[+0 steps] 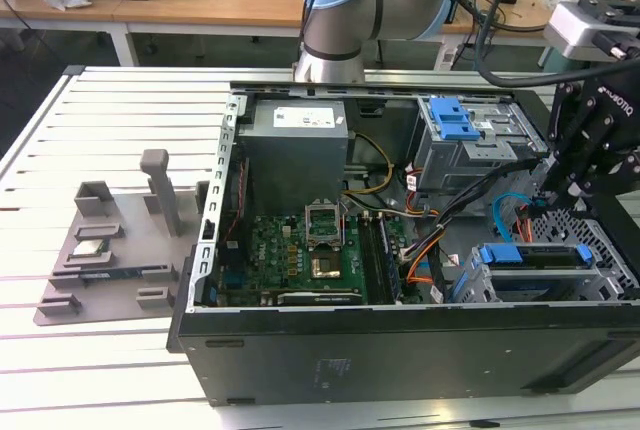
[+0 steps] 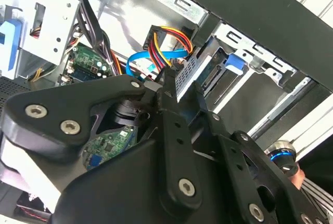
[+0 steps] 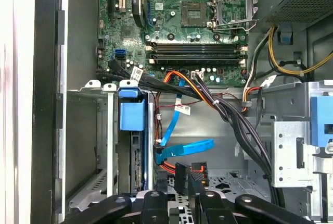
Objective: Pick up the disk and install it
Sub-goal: 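Insert the first disk wire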
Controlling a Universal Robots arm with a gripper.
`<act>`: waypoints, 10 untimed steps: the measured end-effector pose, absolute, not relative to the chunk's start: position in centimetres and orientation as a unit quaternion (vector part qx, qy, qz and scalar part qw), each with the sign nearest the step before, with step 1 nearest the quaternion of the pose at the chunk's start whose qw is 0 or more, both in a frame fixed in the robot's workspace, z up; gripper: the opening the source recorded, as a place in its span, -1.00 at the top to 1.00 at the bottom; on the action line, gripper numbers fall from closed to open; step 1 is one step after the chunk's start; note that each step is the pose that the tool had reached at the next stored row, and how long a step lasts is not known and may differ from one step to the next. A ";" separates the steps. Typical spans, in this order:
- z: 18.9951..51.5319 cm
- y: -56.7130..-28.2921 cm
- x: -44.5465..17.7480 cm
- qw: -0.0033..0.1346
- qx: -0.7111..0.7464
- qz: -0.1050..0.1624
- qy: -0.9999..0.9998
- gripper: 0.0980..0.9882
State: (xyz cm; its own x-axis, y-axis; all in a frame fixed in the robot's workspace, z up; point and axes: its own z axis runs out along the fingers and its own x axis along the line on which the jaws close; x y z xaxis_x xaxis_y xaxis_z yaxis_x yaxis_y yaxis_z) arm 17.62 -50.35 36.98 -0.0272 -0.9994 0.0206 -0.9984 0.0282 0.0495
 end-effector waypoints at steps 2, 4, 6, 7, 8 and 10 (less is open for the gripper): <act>36.8 -50.3 17.6 0.025 0.697 -0.011 -0.717 0.54; 36.5 -50.2 17.6 0.025 0.697 -0.011 -0.717 0.54; 36.2 -50.1 17.6 0.025 0.697 -0.011 -0.717 0.54; 36.0 -50.0 17.6 0.025 0.697 -0.011 -0.717 0.54; 36.0 -50.0 17.6 0.025 0.697 -0.011 -0.717 0.54; 35.7 -50.0 17.6 0.025 0.697 -0.010 -0.717 0.54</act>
State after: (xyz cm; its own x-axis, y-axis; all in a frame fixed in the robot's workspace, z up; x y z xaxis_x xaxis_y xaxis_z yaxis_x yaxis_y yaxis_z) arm 17.62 -49.98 35.70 -0.0272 -0.9994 0.0209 -0.9984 0.0282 0.0496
